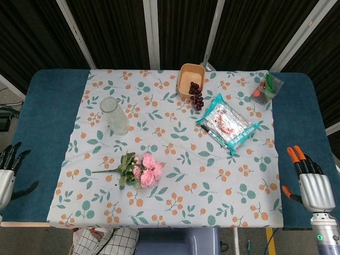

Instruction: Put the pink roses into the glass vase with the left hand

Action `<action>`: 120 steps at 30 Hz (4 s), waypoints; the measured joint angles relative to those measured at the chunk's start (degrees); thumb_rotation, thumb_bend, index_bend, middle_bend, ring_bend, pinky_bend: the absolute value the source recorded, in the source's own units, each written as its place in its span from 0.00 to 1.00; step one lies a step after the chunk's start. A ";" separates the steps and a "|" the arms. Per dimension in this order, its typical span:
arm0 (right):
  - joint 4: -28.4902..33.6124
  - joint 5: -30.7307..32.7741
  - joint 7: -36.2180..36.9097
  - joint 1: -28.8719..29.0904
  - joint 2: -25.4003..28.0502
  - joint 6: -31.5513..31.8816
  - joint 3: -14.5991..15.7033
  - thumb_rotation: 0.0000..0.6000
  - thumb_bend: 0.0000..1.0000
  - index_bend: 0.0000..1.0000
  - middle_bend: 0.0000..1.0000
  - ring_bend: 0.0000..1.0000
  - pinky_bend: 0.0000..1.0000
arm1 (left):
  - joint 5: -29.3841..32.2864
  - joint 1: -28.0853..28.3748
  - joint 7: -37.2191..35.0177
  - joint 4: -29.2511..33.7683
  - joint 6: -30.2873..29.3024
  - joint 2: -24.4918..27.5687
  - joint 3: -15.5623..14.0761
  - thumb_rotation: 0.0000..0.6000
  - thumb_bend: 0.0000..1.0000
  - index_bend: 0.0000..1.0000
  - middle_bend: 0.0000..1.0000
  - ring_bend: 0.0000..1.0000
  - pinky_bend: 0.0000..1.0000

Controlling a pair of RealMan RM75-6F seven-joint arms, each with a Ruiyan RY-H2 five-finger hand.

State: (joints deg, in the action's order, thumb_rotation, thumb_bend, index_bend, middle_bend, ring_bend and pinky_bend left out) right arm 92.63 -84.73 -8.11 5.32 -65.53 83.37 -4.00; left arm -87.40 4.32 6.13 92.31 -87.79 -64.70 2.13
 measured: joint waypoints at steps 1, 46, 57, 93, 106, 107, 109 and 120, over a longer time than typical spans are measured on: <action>0.09 0.02 -0.01 -0.06 0.02 0.11 0.00 1.00 0.25 0.00 0.00 0.11 0.21 | -0.16 0.02 0.03 -0.02 -0.02 -0.10 -0.05 1.00 0.27 0.16 0.01 0.00 0.12; 1.01 1.65 4.36 -0.56 2.14 -0.28 -0.44 1.00 0.25 0.00 0.00 0.09 0.18 | 29.37 24.88 39.52 11.07 22.37 -29.61 6.69 1.00 0.12 0.10 0.08 0.03 0.13; -0.05 1.44 6.41 -0.40 2.34 -0.46 -0.59 1.00 0.25 0.00 0.00 0.09 0.18 | 31.76 29.65 42.66 1.23 21.05 -38.85 7.49 1.00 0.23 0.24 0.25 0.19 0.27; -0.58 1.83 5.71 0.09 1.11 -1.03 -0.74 1.00 0.25 0.00 0.00 0.09 0.18 | 11.44 32.99 27.66 27.44 15.33 -21.57 17.58 1.00 0.47 0.49 0.49 0.40 0.45; -2.07 2.89 5.18 0.59 -0.11 -1.72 -1.15 1.00 0.25 0.00 0.00 0.09 0.18 | 14.46 35.99 9.33 26.06 15.13 -13.96 31.61 1.00 0.47 0.50 0.49 0.40 0.45; -2.41 3.25 5.30 0.62 -0.23 -1.81 -1.31 1.00 0.25 0.00 0.00 0.09 0.18 | 14.87 36.37 6.83 24.99 15.47 -13.76 32.21 1.00 0.47 0.50 0.49 0.40 0.45; -2.80 3.75 5.48 0.66 -0.41 -1.92 -1.55 1.00 0.25 0.00 0.00 0.09 0.18 | 15.51 37.01 3.07 22.99 16.19 -13.55 32.90 1.00 0.47 0.51 0.49 0.40 0.45; -3.91 6.06 5.10 1.03 -1.12 -2.78 -2.56 1.00 0.25 0.00 0.00 0.09 0.17 | 19.23 42.08 -11.24 6.22 21.43 -14.46 34.78 1.00 0.47 0.51 0.47 0.40 0.45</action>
State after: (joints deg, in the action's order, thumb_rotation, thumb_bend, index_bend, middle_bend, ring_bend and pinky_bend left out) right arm 88.72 -78.67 -3.02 6.35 -66.64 80.59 -6.56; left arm -68.17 46.41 -5.11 98.53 -66.36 -79.15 36.92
